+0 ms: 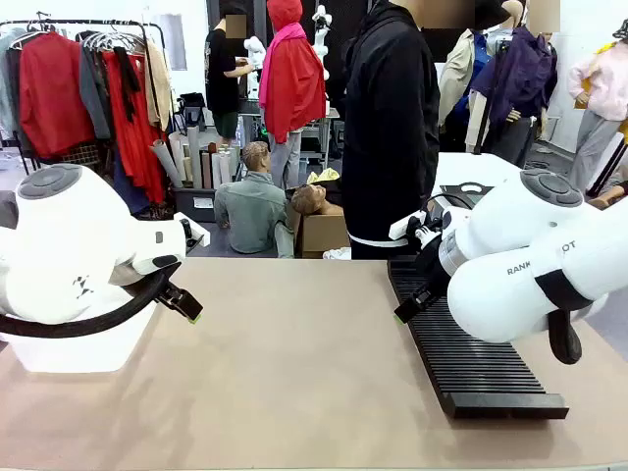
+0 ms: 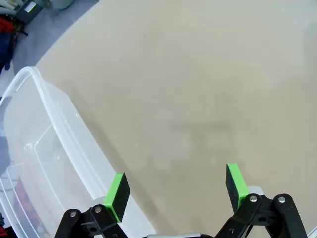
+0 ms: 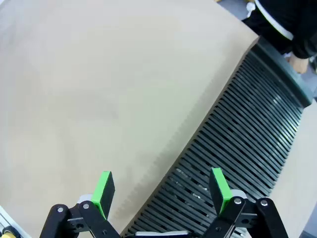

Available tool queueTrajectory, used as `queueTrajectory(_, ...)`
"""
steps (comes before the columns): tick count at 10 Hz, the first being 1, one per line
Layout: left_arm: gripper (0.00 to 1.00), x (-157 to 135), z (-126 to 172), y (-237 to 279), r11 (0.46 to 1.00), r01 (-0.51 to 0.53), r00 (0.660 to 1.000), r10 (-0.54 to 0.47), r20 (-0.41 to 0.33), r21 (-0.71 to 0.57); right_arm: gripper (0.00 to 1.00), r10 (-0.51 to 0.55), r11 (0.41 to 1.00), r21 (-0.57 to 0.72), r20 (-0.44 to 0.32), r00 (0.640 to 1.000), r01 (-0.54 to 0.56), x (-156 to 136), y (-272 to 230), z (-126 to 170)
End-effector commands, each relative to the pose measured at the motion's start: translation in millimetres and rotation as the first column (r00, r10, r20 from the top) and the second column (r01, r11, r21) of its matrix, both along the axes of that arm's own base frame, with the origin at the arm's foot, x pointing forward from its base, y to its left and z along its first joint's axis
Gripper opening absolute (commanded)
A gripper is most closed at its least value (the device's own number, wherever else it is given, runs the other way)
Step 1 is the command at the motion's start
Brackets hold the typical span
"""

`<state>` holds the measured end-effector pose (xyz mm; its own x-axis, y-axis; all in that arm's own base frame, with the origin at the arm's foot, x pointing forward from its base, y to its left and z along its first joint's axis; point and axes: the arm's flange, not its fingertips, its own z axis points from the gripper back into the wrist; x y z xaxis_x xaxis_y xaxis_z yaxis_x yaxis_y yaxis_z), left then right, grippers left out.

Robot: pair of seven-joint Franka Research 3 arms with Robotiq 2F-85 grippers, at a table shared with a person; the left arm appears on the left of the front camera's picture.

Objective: Sort PCBs into racks and boxes based on the side picked up.
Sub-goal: Pick up the Blank PCB handed by the Human.

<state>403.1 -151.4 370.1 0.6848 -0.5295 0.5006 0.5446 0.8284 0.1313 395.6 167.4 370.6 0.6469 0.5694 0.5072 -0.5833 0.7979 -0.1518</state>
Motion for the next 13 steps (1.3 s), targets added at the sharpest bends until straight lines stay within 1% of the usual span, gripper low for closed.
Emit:
queueTrajectory(1, 1.0, 0.0, 0.1, 0.0, 1.0, 0.0, 1.0, 0.0, 0.0, 0.0, 1.0, 0.0, 1.0, 0.0, 0.0, 1.0, 0.0, 0.0, 0.0, 0.0)
queueTrajectory(11, 1.0, 0.0, 0.0, 0.0, 1.0, 0.0, 1.0, 0.0, 0.0, 0.0, 1.0, 0.001, 1.0, -0.001, 0.0, 1.0, -0.001, 0.0, 0.1, 0.0)
queueTrajectory(12, 1.0, 0.4, 6.3, 3.2, 1.0, 0.007, 1.0, -0.007, -0.009, -0.029, 1.0, -0.006, 1.0, 0.021, -0.013, 1.0, 0.006, -1.4, -2.8, 10.3)
queueTrajectory(13, 1.0, -0.7, 13.6, 8.5, 0.999, 0.023, 0.999, -0.024, -0.035, -0.044, 1.0, -0.004, 0.999, 0.036, -0.033, 0.999, 0.006, -2.0, -4.6, 19.0)
